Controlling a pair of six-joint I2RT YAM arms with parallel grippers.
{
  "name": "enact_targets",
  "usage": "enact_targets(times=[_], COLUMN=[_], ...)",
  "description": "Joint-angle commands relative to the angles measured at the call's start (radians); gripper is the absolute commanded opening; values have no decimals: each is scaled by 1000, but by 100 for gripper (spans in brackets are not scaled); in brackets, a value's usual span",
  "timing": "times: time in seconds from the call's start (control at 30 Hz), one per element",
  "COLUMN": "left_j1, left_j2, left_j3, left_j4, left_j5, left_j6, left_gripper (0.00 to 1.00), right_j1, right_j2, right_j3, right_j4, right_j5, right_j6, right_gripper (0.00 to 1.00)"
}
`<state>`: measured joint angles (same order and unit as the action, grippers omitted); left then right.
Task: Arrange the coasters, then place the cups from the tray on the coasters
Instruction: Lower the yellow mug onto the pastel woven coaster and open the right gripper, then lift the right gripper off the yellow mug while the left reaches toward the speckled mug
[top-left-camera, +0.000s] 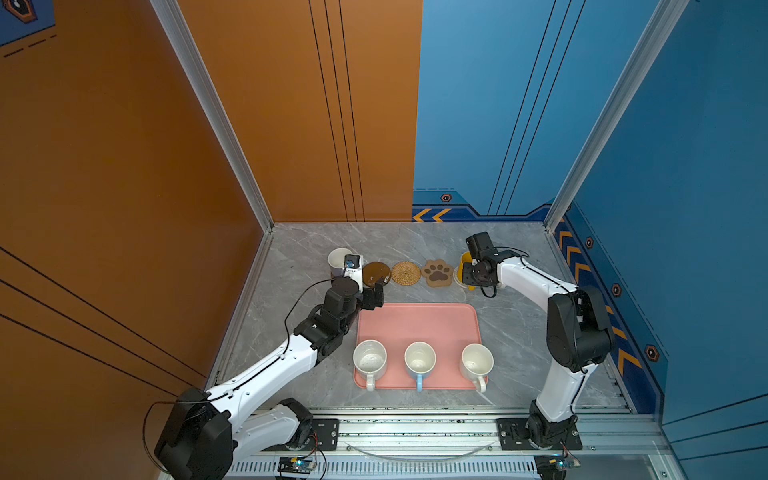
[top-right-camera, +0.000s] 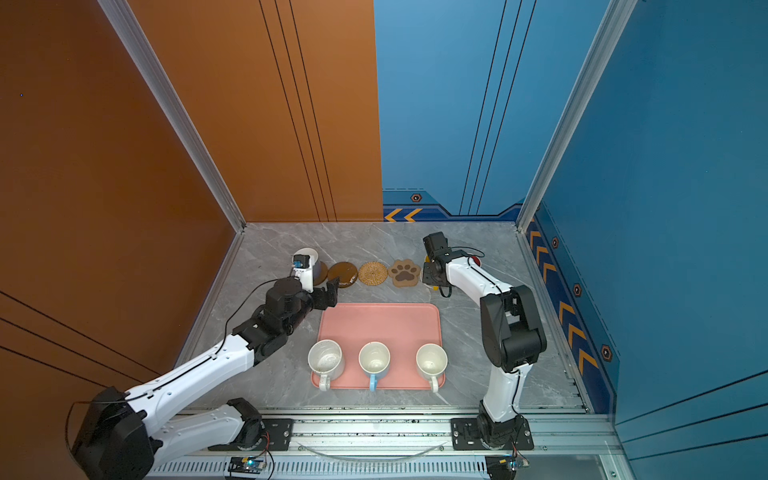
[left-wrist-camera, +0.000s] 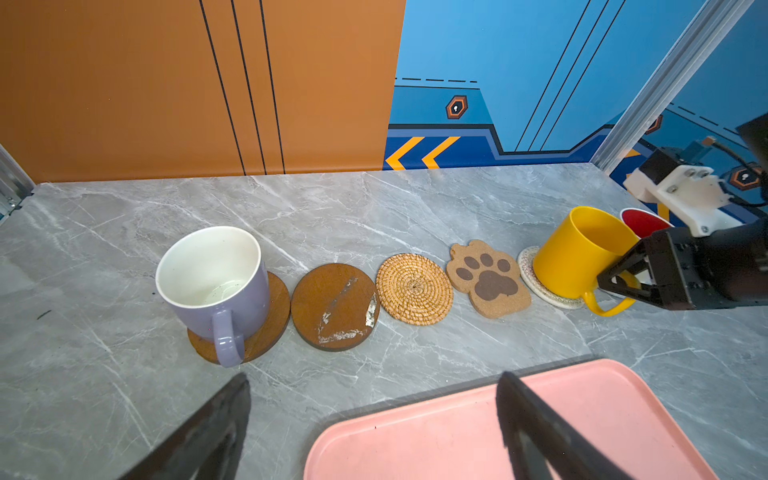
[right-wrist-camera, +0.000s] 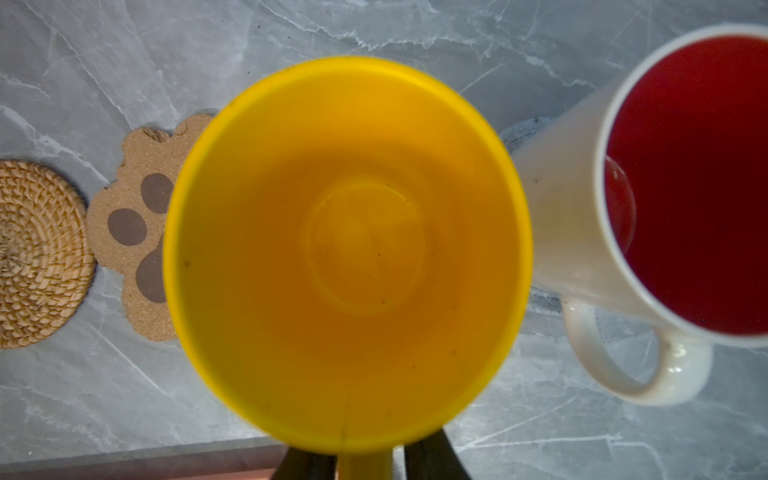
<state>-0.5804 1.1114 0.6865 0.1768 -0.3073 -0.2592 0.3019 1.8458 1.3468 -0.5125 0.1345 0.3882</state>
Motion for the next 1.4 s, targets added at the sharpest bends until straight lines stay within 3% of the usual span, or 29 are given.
enact_targets(times=[0.0, 0.5, 0.8, 0.97, 1.1, 1.37], left_j1=[10, 13, 12, 10, 8, 11], left_j2=[-22, -25, -10, 7, 4, 8], left_j3=[-20, -22, -11, 0, 5, 35], left_j4=[16, 17, 17, 16, 12, -68], left_j5=[-14, -11, 5, 23, 35, -4], left_j6=[-9, -9, -17, -27, -29, -59], left_gripper=[93, 93, 93, 93, 93, 92], right_j1=[-6, 27, 179, 272, 304, 304], right_j2=[-42, -215, -400, -470, -502, -482], right_j3=[-15, -45, -85, -151, -261, -279], right_j4=[26, 2, 35, 124, 276, 281], right_j5=[6, 48, 194, 274, 254, 255], right_j6=[0, 12, 97, 198, 235, 247], right_gripper=[31, 53, 63, 65, 65, 67])
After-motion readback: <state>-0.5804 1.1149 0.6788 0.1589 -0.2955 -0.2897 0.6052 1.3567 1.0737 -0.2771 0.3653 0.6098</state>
